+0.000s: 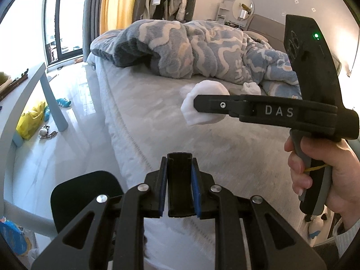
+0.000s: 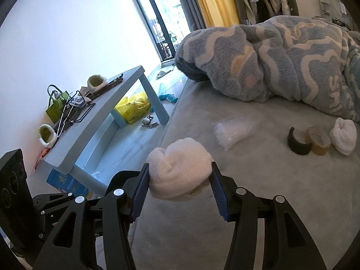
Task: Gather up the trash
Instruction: 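Carry the white tissue in the right tool over the black bin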
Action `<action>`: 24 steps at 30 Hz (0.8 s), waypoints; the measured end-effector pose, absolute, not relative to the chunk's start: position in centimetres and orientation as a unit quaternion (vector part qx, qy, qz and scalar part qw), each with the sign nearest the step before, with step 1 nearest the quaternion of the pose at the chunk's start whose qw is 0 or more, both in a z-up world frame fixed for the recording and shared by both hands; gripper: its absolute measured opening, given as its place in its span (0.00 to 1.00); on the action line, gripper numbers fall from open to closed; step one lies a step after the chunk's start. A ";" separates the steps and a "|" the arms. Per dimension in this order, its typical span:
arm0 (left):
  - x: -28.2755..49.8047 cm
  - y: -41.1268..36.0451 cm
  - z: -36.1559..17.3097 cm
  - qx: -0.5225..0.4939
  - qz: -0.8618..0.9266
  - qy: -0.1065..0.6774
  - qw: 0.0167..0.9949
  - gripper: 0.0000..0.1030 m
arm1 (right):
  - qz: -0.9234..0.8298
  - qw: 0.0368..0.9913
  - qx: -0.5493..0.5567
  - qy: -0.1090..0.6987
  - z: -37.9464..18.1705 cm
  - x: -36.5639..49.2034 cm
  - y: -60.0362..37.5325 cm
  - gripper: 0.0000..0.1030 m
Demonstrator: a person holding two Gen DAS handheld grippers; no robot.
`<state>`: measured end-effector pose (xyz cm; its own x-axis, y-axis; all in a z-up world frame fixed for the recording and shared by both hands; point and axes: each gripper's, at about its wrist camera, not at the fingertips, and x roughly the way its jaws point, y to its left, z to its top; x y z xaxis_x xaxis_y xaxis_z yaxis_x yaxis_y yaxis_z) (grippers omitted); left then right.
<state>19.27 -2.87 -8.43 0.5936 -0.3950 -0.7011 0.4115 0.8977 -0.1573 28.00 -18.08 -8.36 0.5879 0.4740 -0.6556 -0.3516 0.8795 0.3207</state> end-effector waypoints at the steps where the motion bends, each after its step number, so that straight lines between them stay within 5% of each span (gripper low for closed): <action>1: 19.1 -2.5 -8.4 0.010 -0.224 0.390 0.893 0.21 | 0.233 0.887 0.077 0.390 -8.4 27.9 -17.8 0.52; 24: 19.6 7.6 -11.5 -0.024 -0.145 0.433 0.889 0.21 | 0.274 0.871 0.032 0.405 -9.7 28.0 -7.8 0.52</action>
